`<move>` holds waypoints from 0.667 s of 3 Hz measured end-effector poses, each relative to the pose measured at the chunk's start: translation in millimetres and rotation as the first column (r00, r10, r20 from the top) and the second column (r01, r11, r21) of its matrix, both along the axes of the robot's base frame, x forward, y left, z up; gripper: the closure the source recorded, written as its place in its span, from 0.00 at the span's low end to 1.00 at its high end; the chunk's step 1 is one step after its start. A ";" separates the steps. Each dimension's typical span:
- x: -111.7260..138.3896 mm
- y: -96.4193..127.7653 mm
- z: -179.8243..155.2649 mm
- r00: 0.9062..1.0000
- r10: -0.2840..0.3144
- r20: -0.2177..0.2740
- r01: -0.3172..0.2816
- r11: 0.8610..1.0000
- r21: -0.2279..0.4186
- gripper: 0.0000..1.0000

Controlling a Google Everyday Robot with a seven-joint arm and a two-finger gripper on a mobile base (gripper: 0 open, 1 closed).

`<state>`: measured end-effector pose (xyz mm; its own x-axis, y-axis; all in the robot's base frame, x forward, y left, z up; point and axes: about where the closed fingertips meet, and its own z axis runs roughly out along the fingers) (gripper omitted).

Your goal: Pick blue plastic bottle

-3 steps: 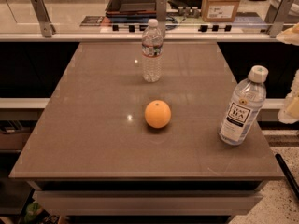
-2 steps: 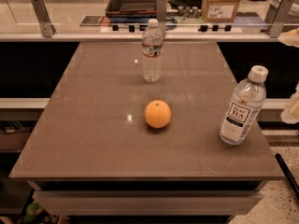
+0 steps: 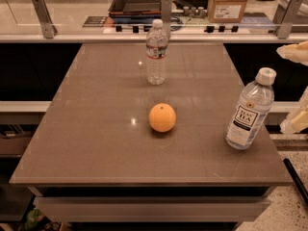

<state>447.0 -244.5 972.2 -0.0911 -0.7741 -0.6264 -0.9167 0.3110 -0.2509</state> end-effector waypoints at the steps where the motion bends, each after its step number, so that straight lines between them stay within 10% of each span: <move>1: -3.1 9.5 -12.2 0.999 0.038 0.010 -0.039 0.994 0.103 0.00; 2: -3.4 18.6 -31.2 0.998 0.067 0.019 -0.069 0.973 0.222 0.00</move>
Offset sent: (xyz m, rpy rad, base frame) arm -0.0046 0.0230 -0.0527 0.3815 -0.0137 0.0962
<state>443.6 -225.9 941.0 -0.0355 -0.6192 -0.7845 -0.9352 0.2974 -0.1924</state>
